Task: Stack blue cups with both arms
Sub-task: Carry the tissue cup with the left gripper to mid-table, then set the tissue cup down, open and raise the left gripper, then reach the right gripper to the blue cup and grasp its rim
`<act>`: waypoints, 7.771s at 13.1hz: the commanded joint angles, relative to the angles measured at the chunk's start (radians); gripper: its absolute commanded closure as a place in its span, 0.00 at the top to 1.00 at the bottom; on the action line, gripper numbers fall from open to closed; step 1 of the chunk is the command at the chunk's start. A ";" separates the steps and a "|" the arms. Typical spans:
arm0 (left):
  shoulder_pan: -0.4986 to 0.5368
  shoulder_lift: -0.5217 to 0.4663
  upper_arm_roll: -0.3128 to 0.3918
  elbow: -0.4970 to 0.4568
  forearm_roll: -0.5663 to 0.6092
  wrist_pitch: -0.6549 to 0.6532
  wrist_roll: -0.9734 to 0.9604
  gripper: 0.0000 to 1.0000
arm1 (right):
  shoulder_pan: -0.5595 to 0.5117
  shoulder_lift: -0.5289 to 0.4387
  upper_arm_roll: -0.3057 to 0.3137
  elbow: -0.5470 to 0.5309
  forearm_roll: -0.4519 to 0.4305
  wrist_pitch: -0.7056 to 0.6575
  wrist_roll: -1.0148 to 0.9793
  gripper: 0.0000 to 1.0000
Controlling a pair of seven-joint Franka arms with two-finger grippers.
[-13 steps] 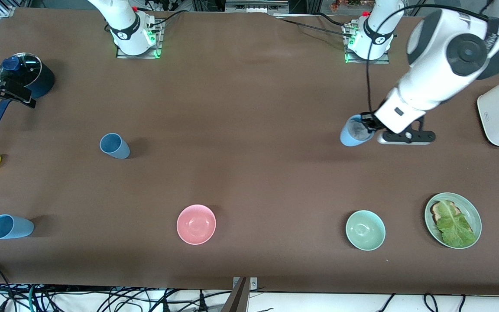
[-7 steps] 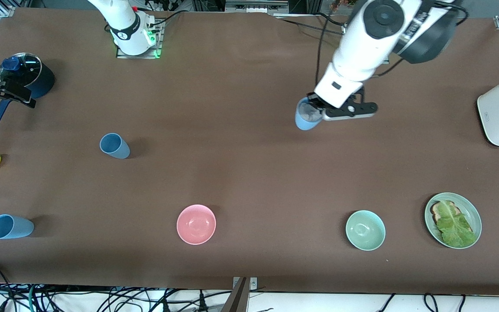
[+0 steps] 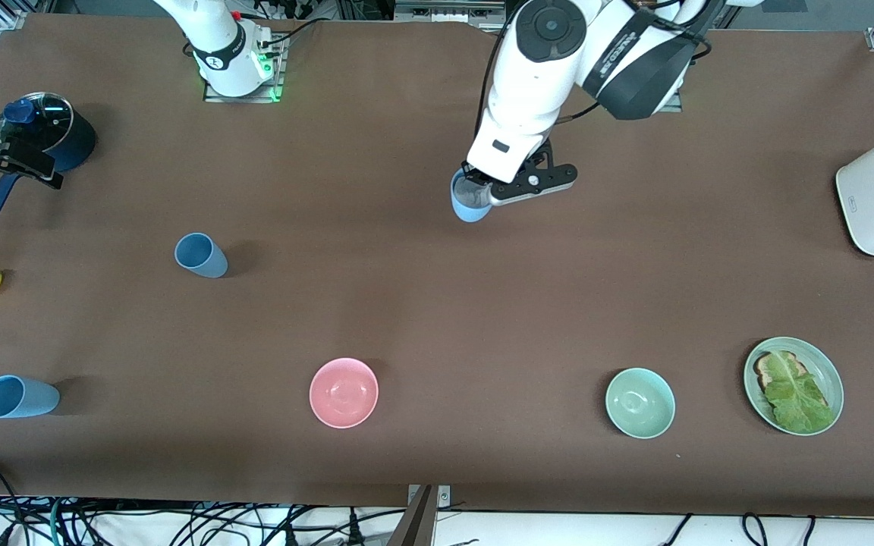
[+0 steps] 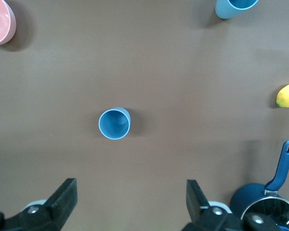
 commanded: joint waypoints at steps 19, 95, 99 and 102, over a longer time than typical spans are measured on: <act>-0.068 0.414 0.047 0.189 0.191 0.194 -0.125 0.00 | -0.006 -0.007 -0.017 -0.010 0.012 -0.006 -0.006 1.00; 0.529 -0.185 0.054 0.163 0.107 -0.390 0.897 1.00 | 0.040 0.238 0.029 -0.602 -0.026 0.836 -0.017 0.07; 0.486 -0.274 0.051 0.165 0.101 -0.410 0.898 1.00 | 0.040 0.226 0.029 -0.586 -0.026 0.825 -0.019 0.00; 0.486 -0.282 0.077 0.162 0.095 -0.412 0.912 1.00 | 0.040 0.215 0.029 -0.522 -0.025 0.750 -0.020 0.00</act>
